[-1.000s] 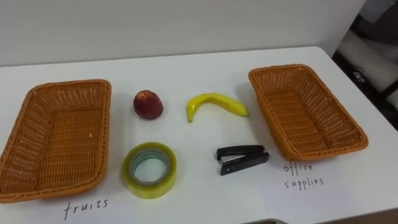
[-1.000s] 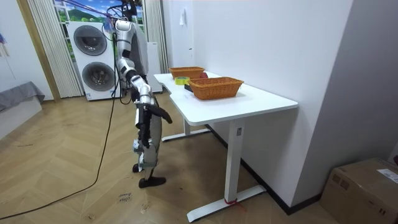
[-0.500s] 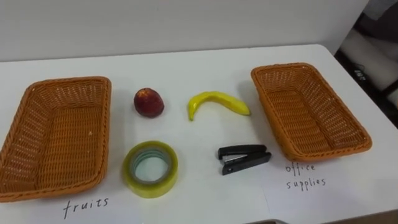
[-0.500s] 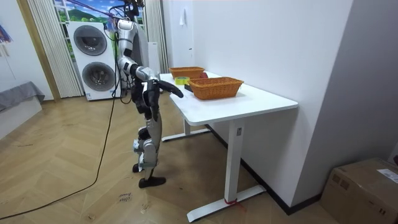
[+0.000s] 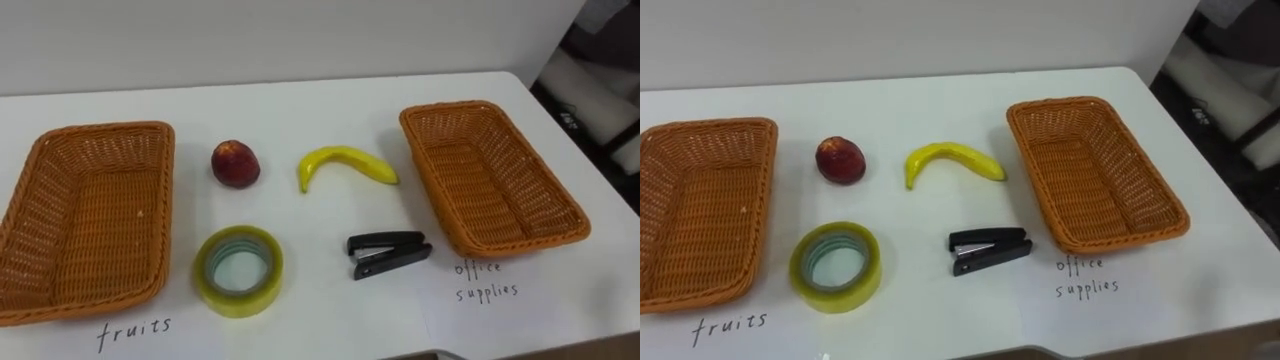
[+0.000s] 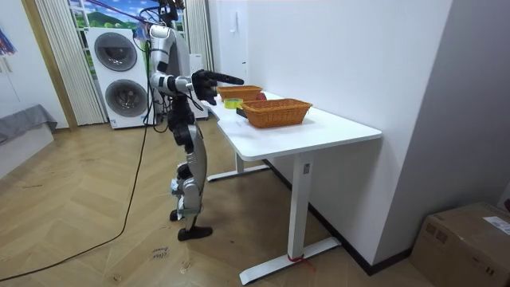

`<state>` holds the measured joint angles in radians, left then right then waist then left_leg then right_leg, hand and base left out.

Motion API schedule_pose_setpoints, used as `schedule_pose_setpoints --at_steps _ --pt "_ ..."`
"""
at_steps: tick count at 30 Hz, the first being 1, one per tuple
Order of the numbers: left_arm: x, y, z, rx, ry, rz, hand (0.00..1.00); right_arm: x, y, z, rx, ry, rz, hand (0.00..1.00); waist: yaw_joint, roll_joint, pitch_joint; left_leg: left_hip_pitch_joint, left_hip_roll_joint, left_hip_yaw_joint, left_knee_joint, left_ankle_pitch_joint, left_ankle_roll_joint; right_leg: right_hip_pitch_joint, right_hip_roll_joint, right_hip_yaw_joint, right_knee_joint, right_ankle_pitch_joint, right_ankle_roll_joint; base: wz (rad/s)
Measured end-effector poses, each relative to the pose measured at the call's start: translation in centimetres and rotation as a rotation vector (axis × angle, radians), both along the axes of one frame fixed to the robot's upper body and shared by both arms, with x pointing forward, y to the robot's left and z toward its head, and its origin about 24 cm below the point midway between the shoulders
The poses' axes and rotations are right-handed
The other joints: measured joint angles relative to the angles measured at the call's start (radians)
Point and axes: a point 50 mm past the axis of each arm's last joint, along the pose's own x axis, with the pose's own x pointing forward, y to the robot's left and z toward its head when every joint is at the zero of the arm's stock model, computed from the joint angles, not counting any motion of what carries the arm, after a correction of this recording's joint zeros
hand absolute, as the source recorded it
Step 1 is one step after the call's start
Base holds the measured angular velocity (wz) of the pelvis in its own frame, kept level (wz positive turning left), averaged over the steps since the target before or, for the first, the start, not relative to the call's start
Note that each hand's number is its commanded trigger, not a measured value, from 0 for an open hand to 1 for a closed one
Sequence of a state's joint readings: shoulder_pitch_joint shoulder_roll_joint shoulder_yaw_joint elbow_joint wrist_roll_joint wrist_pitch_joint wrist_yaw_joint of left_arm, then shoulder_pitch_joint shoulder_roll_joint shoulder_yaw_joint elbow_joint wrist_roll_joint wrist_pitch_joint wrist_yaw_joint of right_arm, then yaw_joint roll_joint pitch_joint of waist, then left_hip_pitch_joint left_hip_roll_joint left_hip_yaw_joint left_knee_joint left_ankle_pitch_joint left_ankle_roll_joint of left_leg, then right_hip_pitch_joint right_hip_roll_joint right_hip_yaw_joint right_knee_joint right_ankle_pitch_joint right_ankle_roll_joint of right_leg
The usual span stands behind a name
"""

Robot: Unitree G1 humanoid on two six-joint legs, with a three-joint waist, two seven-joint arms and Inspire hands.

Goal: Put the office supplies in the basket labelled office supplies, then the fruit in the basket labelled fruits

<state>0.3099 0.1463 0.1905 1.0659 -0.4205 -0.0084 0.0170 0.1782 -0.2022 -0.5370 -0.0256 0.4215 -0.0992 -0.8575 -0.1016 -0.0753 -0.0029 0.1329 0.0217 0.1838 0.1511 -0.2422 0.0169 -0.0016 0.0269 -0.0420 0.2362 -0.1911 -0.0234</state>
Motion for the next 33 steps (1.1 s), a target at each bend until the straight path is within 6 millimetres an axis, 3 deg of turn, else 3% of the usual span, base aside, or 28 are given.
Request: schedule_pose_setpoints --at_steps 7,11,21,26,31,33 --pt "0.0 -0.2 -0.1 0.002 0.02 -0.05 0.0 0.5 0.4 1.2 -0.099 0.009 0.051 0.0 0.019 0.004 -0.0002 -0.003 0.0 0.003 -0.001 0.0 0.0 -0.005 -0.001 -0.001 0.0 0.004 -0.001 -0.03" --pt "0.3 -0.3 -0.2 0.003 0.019 -0.076 0.0 1.2 1.4 3.1 -0.23 0.006 0.099 0.0 0.024 0.005 -0.001 -0.006 0.001 0.004 -0.001 0.0 0.0 -0.01 0.0 -0.001 0.005 0.004 -0.001 0.0" --pt "-0.1 -0.6 -0.4 -0.005 0.049 -0.072 0.0 4.4 3.1 5.8 -0.373 -0.038 0.244 0.0 0.037 -0.008 -0.0003 0.006 0.0 0.005 0.004 0.0 0.0 0.001 0.003 0.009 -0.001 0.006 0.0 0.0" --pt "0.1 -0.5 -0.4 0.003 0.043 -0.073 0.0 4.8 3.5 6.7 -0.455 -0.016 0.272 0.0 0.055 -0.014 0.0012 0.001 0.003 0.004 0.009 0.0 0.0 0.007 0.004 0.007 -0.018 0.017 -0.001 0.0" --pt "0.3 -0.5 -0.4 -0.002 0.033 -0.091 0.0 5.8 4.8 8.0 -0.513 -0.057 0.355 0.0 0.056 -0.004 0.0089 -0.005 0.003 0.002 0.009 0.0 0.0 0.006 0.001 -0.004 -0.017 0.018 -0.001 0.0" --pt "0.4 -0.5 -0.4 -0.006 0.034 -0.094 0.0 6.5 5.4 8.6 -0.542 -0.063 0.412 0.0 0.056 0.003 0.0042 -0.005 0.003 0.002 0.006 0.0 0.0 0.005 0.001 -0.004 -0.016 0.019 -0.001 0.0"
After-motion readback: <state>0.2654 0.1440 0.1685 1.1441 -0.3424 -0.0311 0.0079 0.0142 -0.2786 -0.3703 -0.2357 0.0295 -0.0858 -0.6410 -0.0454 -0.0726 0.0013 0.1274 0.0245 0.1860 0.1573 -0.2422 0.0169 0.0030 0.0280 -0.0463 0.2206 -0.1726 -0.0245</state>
